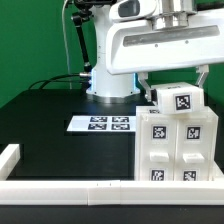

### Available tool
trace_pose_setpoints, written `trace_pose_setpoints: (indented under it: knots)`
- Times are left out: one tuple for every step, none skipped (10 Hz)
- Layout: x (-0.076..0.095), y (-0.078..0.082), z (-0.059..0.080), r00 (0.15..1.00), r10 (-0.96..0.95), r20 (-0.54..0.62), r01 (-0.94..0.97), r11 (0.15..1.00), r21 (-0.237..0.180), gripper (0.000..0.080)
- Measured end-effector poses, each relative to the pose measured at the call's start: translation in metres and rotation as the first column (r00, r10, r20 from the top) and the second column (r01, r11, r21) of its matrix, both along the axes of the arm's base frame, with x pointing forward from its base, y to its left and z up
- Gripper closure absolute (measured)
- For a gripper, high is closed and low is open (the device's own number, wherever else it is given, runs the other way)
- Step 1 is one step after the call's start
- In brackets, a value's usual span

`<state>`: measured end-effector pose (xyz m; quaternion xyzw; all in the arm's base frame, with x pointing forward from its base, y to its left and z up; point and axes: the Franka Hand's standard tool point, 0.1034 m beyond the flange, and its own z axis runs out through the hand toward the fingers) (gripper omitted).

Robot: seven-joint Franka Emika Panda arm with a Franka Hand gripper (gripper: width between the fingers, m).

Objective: Assemble cabinet

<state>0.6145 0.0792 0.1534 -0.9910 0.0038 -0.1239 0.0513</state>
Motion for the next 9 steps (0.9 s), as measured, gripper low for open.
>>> trace_pose_setpoints:
  knots:
    - [0.0,0.0,0.0,1.0,-0.002,0.0,0.002,1.0,0.001,0.0245]
    - [0.0,0.0001,0.0,1.0,-0.01,-0.001,0.01,1.0,0.003,0.0245]
    - [0.0,0.0001,0.0,1.0,-0.021,-0.002,0.021,1.0,0.006,0.0245]
    - [0.0,0.0001,-0.0001,0.999,-0.043,-0.005,0.043,0.999,0.012,0.0245]
    - [-0.0004,0.0013,-0.0004,0.988,-0.152,-0.022,0.153,0.987,0.045,0.0245]
    - [-0.0005,0.0019,-0.0004,0.972,-0.232,-0.035,0.234,0.97,0.065,0.0245]
    - [-0.0007,0.0017,-0.0006,0.941,-0.332,-0.058,0.336,0.937,0.092,0.0245]
    - [-0.0012,0.0017,-0.0008,0.899,-0.429,-0.085,0.436,0.893,0.112,0.0243]
    - [-0.0019,0.0023,-0.0013,0.861,-0.497,-0.107,0.507,0.853,0.125,0.0243]
